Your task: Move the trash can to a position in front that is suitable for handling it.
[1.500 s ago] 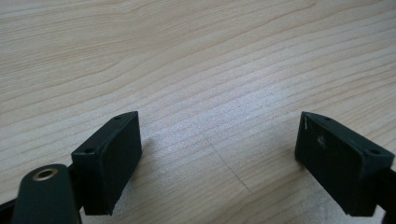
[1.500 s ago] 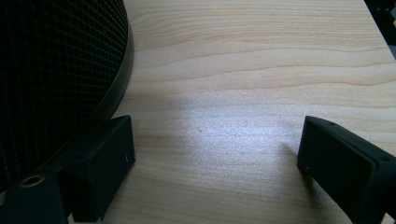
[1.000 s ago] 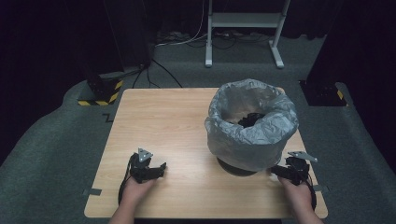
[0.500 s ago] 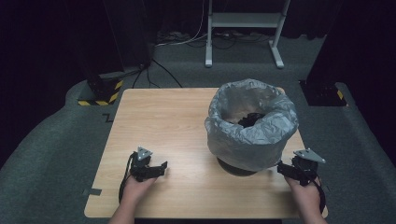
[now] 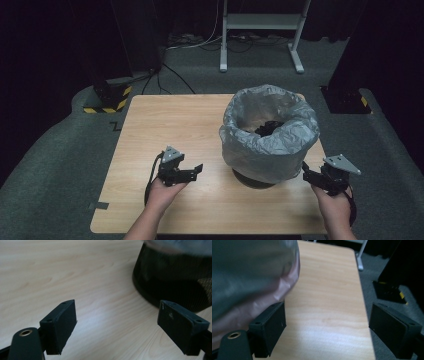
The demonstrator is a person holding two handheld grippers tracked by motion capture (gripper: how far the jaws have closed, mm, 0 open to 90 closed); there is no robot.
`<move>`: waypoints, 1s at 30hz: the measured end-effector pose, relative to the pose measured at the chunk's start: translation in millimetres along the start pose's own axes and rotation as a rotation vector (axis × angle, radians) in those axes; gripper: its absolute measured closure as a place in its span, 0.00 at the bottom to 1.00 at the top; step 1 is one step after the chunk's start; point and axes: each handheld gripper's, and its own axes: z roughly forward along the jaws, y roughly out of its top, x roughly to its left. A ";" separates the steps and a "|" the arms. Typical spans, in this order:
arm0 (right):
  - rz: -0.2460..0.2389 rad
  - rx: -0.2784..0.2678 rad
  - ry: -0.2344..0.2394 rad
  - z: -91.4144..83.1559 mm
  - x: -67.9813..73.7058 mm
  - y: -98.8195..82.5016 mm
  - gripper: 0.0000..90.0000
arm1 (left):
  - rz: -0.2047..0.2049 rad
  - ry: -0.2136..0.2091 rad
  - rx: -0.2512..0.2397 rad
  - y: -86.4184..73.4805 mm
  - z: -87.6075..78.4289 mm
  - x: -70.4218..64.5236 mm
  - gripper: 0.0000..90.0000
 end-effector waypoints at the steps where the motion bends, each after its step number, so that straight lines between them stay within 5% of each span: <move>1: 0.000 -0.006 0.002 -1.1 -0.1 1.7 0.15 | 0.004 -0.005 -0.006 6.4 2.2 -3.5 0.17; 10: -0.003 -0.033 0.000 -0.2 -3.6 18.8 0.15 | 0.025 -0.003 -0.030 51.6 28.1 -23.0 0.20; 18: 0.011 -0.041 -0.016 3.7 -6.1 31.4 0.15 | 0.053 -0.003 -0.021 73.4 46.6 -30.8 0.17; 30: 0.050 -0.068 -0.040 21.8 -12.0 49.3 0.14 | 0.055 0.046 -0.035 84.5 61.2 -30.0 0.16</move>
